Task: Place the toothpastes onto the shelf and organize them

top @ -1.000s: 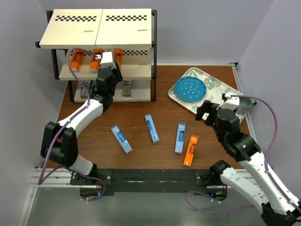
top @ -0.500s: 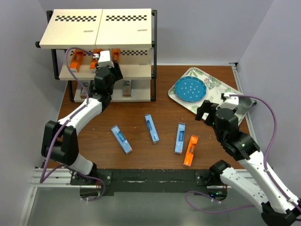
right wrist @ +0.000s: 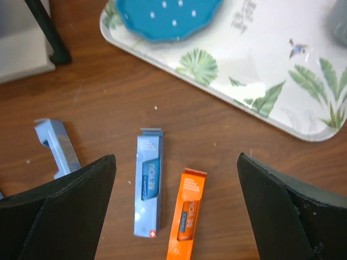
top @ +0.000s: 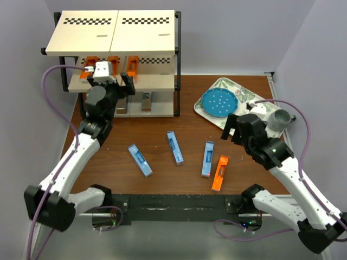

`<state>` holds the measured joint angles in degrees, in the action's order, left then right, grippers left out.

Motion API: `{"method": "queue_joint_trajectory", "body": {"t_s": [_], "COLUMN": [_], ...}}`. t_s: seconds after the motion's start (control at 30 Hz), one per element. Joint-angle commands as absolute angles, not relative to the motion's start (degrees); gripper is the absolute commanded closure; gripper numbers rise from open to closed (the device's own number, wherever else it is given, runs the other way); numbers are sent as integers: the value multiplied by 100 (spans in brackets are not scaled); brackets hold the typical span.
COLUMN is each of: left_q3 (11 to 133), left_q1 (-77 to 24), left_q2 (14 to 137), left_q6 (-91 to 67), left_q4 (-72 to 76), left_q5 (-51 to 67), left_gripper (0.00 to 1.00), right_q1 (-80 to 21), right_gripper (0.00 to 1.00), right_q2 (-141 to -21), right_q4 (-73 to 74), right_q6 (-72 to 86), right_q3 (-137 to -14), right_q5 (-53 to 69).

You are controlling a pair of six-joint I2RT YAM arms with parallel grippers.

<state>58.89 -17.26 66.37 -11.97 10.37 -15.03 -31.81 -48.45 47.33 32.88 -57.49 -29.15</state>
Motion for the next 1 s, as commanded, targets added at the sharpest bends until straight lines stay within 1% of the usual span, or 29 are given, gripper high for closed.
{"method": "queue_joint_trajectory", "body": {"t_s": [0.0,0.13,0.2,0.37,0.47,0.57,0.6,0.67,0.7,0.77,0.97], "left_q3": [5503,5274,5221,5116,4992,4852,4817,4773,4746,4676,4535], "left_q1": [-1687,-1687,-1687,-1687,-1687,-1687,-1687,-1687,-1687,-1687,-1687], "left_q2": [5672,4897,4520,3938,3709,3595,3560,3551,3559,3551,3612], "left_q6": [-870,-642,-554,-343,-325,-360,-369,-352,-343,-290,-360], "left_q4": [397,9,-412,-992,-1221,-1379,-1415,-1520,-1547,-1582,-1547], "left_q5": [-1204,-1300,-1379,-1249,-1073,-915,-853,-687,-651,-432,-71], "left_gripper": [0,0,0,0,0,0,0,0,0,0,0], "right_q1": [-3182,-3182,-3147,-2989,-2699,-2444,-2348,-2268,-2224,-2206,-2197], "right_gripper": [1,1,1,1,2,9,15,22,28,31,33], "right_q2": [-5273,-5449,-5632,-5985,-6178,-6520,-6635,-6924,-7004,-7214,-7672], "right_q4": [5773,5792,5704,5328,5003,4721,4659,4510,4448,4299,3999], "right_q6": [3954,4341,4412,4553,4465,4360,4342,4333,4324,4359,4359], "right_q3": [-5793,-5459,-5265,-4879,-4685,-4571,-4544,-4518,-4509,-4500,-4421], "right_q5": [-2479,-2268,-2137,-1987,-1697,-1424,-1372,-1266,-1231,-1108,-791]}}
